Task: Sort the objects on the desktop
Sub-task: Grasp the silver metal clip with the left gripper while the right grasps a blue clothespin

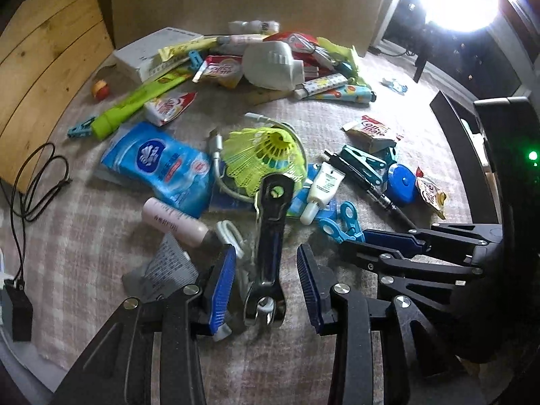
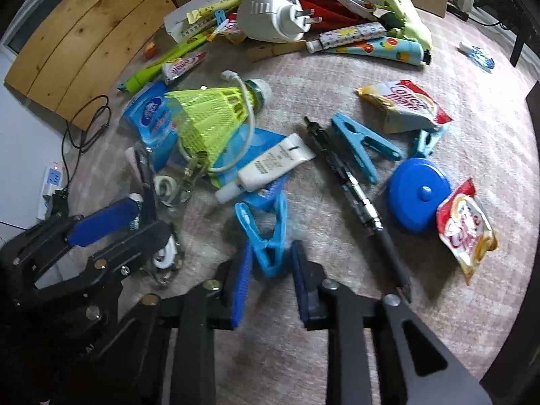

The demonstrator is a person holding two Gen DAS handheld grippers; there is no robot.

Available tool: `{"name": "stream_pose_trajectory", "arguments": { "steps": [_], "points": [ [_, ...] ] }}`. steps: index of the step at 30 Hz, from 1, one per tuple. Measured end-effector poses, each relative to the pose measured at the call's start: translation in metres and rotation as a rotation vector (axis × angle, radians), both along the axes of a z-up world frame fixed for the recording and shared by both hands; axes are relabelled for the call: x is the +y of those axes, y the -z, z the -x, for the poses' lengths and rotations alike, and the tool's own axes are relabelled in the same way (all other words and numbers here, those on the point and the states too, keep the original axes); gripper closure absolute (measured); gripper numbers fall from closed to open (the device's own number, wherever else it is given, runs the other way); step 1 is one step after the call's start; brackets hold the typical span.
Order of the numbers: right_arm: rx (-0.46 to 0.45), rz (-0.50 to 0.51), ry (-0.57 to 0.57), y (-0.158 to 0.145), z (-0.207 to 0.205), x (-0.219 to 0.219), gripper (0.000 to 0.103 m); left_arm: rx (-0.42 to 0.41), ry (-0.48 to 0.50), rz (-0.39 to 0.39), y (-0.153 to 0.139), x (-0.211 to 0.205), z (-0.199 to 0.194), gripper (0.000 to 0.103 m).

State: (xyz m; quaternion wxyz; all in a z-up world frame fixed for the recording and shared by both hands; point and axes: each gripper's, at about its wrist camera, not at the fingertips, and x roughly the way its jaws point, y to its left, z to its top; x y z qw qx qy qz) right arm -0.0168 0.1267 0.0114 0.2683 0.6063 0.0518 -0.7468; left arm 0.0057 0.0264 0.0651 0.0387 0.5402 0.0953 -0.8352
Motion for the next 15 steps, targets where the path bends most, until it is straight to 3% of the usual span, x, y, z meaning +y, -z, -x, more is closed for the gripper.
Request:
{"name": "stream_pose_trajectory", "arguments": {
  "steps": [2,8,15],
  "points": [
    [0.003,-0.007,-0.001,0.000,0.000,0.001,0.082,-0.002,0.011,-0.005,0.002,0.002,0.003,0.069],
    [0.024,-0.027,-0.025,0.001,0.001,-0.004,0.083,-0.026,0.026,-0.018,0.010,0.005,0.005,0.085],
    [-0.026,0.033,0.000,-0.001,-0.008,0.021,0.085,-0.024,-0.004,-0.134,0.006,-0.001,-0.010,0.086]
  ]
}}
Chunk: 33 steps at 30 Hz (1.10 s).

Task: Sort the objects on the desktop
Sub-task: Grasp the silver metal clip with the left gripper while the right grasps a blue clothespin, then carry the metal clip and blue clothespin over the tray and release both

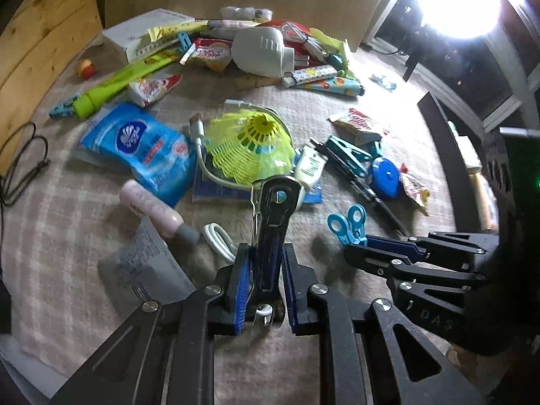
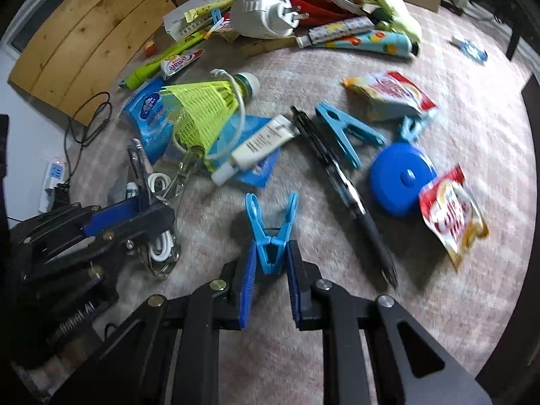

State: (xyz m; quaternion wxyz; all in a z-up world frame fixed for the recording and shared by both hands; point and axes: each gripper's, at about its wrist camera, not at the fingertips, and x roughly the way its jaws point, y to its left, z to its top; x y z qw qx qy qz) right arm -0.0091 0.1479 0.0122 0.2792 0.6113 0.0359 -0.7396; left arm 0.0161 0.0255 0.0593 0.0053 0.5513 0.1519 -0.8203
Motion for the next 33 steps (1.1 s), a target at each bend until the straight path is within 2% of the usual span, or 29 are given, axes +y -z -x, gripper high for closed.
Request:
{"name": "stream_pose_trajectory", "arguments": {
  "steps": [5,9,12,17,20,24,27,29,33],
  "points": [
    [-0.004,0.028,0.033,-0.004,-0.007,0.024,0.085,0.011,-0.008,-0.056,-0.008,0.008,-0.012,0.086],
    [0.005,0.039,0.054,-0.008,-0.008,0.041,0.085,0.023,-0.002,-0.046,-0.013,0.018,-0.011,0.086],
    [0.009,0.046,0.070,-0.011,-0.006,0.051,0.085,0.030,-0.008,-0.076,-0.014,0.022,-0.006,0.086],
    [0.019,0.057,0.085,-0.017,-0.006,0.067,0.085,0.059,-0.035,-0.205,-0.018,0.022,0.001,0.086],
    [0.026,0.052,0.094,-0.017,-0.004,0.074,0.085,0.054,-0.040,-0.181,-0.015,0.024,0.006,0.086],
    [0.025,0.049,0.093,-0.017,-0.004,0.078,0.085,0.055,-0.064,-0.202,-0.013,0.019,0.007,0.087],
    [0.030,0.053,0.092,-0.020,-0.005,0.080,0.085,0.062,-0.068,-0.259,-0.013,0.018,0.006,0.087],
    [0.037,0.056,0.092,-0.023,-0.005,0.081,0.085,0.077,-0.059,-0.326,-0.016,0.020,0.009,0.087],
    [0.049,0.052,0.095,-0.028,-0.001,0.083,0.085,0.084,-0.039,-0.387,-0.018,0.029,0.015,0.087]
  ]
}}
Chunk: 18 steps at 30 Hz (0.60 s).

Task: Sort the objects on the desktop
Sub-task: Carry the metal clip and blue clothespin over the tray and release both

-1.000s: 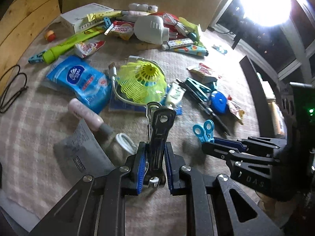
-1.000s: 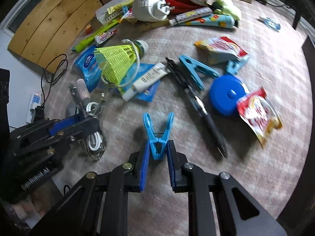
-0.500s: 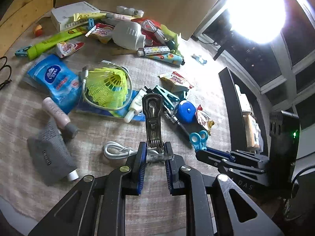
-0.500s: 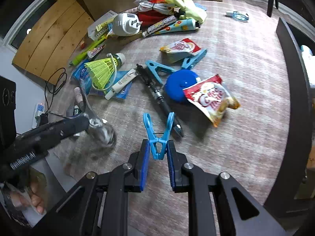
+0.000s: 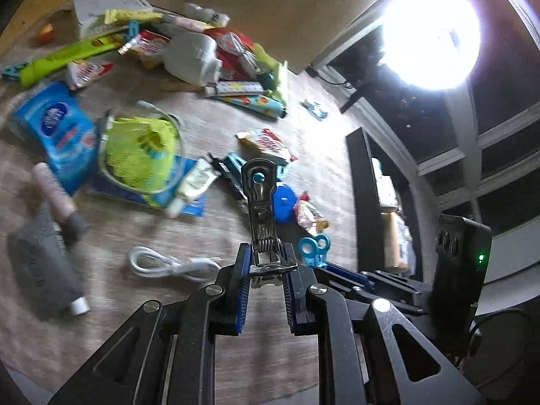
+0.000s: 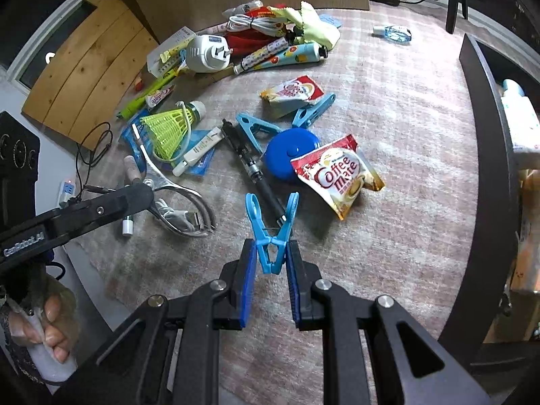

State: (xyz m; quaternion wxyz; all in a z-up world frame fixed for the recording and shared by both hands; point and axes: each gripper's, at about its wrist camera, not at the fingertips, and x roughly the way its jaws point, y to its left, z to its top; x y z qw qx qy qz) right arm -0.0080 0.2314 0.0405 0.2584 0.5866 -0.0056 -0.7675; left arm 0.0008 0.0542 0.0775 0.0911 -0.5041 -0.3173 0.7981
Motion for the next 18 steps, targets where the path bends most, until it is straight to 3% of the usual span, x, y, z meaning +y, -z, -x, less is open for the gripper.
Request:
{"name": "stream_pose_trajectory", "arguments": {
  "steps": [9,18],
  "points": [
    [0.049,0.020,0.068,-0.028,0.012,0.035,0.085,0.039,0.112,0.061,-0.027,0.047,0.031,0.087],
    [0.150,0.007,0.248,-0.068,0.034,0.141,0.085,0.112,0.303,0.145,-0.061,0.153,0.087,0.087]
  ]
}}
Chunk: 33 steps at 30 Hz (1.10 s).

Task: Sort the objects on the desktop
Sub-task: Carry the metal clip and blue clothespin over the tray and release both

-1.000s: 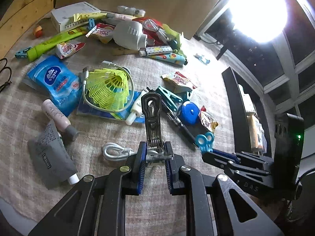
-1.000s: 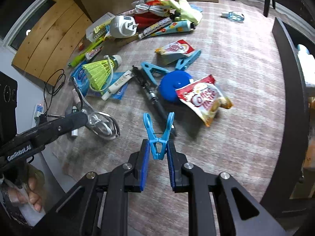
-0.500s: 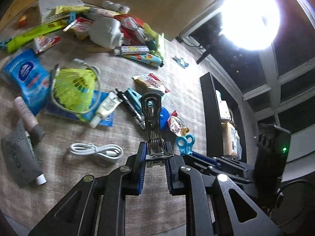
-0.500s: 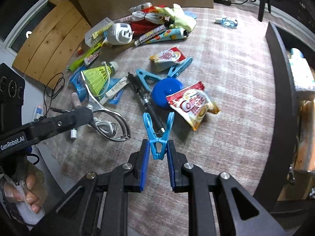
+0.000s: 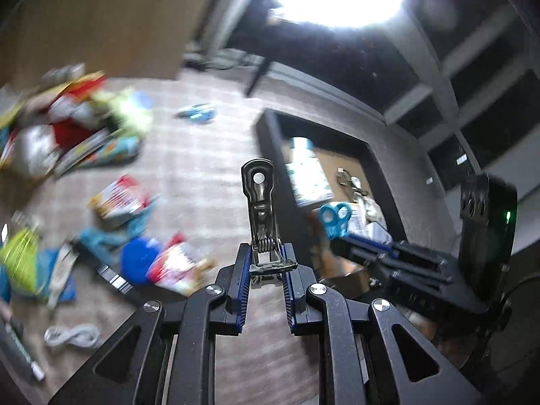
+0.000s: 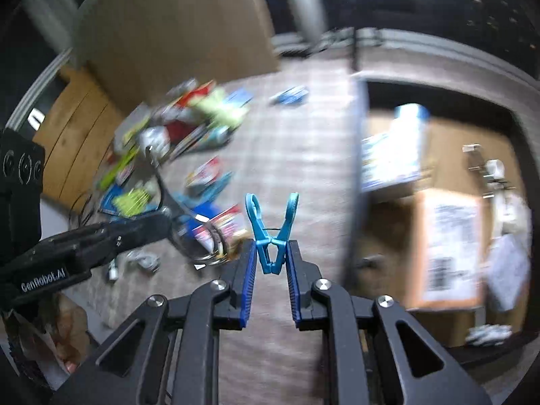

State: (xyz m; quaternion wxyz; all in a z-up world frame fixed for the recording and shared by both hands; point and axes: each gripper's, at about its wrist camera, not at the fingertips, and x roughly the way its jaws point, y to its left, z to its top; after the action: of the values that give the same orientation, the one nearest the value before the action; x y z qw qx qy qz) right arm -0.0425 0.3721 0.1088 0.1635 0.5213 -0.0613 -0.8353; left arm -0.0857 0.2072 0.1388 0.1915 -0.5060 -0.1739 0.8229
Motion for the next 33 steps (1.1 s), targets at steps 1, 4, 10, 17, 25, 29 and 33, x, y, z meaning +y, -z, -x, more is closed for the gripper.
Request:
{"name": "stream_pose_trajectory", "arguments": {
  "steps": [1,4,10,17,25,29,33],
  "points": [
    [0.009,-0.010,0.032,-0.004,0.005,0.019,0.085,0.006,0.019,0.004,-0.002,0.012,0.006,0.087],
    [0.015,-0.041,0.100,-0.009,0.017,0.063,0.085,0.017,0.085,0.029,-0.006,0.059,0.029,0.087],
    [0.004,-0.084,0.210,-0.007,0.034,0.138,0.085,0.028,0.177,0.071,-0.010,0.134,0.060,0.087],
    [-0.003,-0.118,0.267,-0.006,0.047,0.178,0.074,0.058,0.238,0.149,-0.018,0.189,0.078,0.074],
    [0.044,-0.132,0.253,-0.012,0.051,0.182,0.051,0.065,0.206,0.186,-0.019,0.192,0.087,0.065],
    [0.061,-0.132,0.246,-0.014,0.054,0.181,0.046,0.056,0.173,0.207,-0.016,0.177,0.088,0.065],
    [0.083,-0.106,0.221,-0.014,0.056,0.179,0.046,0.049,0.117,0.221,-0.014,0.151,0.082,0.065]
  ]
}}
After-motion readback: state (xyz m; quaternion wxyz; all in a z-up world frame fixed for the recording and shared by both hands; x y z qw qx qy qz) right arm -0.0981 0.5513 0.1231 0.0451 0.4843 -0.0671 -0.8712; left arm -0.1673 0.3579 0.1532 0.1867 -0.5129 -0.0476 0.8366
